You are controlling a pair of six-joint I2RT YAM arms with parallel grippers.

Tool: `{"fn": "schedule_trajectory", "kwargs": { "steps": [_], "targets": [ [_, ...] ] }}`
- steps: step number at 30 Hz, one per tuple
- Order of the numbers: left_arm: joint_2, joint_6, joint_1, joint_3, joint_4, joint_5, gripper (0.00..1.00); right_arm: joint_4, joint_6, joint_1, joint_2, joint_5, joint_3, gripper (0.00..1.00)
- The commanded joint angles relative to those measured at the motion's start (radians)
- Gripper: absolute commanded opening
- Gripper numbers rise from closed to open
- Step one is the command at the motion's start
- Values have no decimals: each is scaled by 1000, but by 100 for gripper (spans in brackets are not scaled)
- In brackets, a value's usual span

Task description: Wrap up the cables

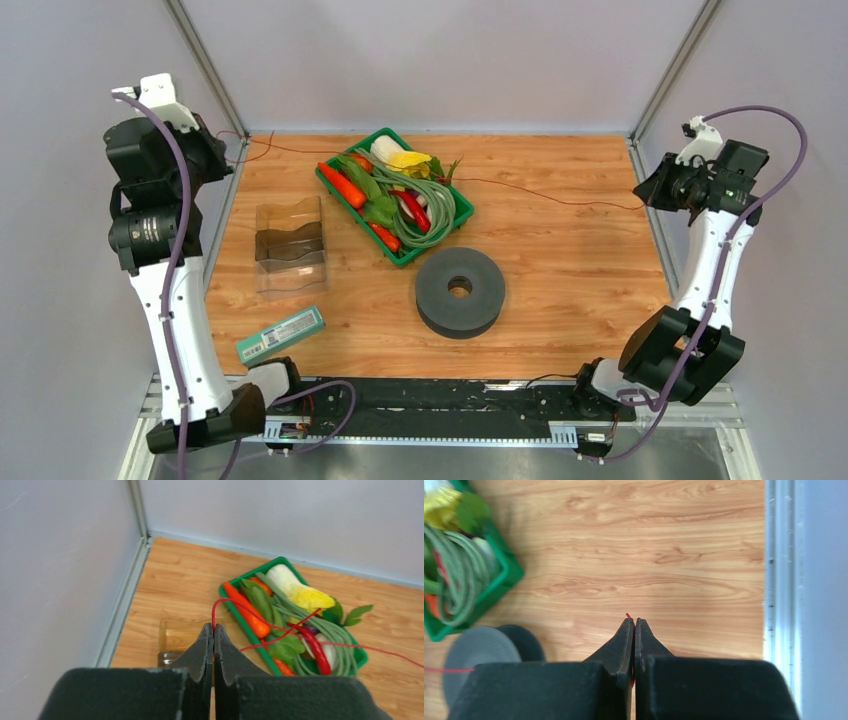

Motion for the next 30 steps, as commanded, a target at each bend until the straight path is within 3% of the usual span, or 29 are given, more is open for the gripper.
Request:
{"fn": "schedule_trajectory", "kwargs": {
  "steps": [1, 5, 13, 30],
  "targets": [
    [63, 68, 129, 10, 12, 1, 0, 21, -221, 1, -27, 128, -19, 0],
    [137, 55, 274, 5, 0, 105, 0, 50, -287, -2, -50, 177, -58, 0],
    [248, 173, 366, -17, -37, 151, 0, 132, -404, -19, -112, 239, -136, 0],
    [352, 391, 395, -73, -68, 85, 0, 147, -490, -106, -90, 220, -90, 0]
  ]
}}
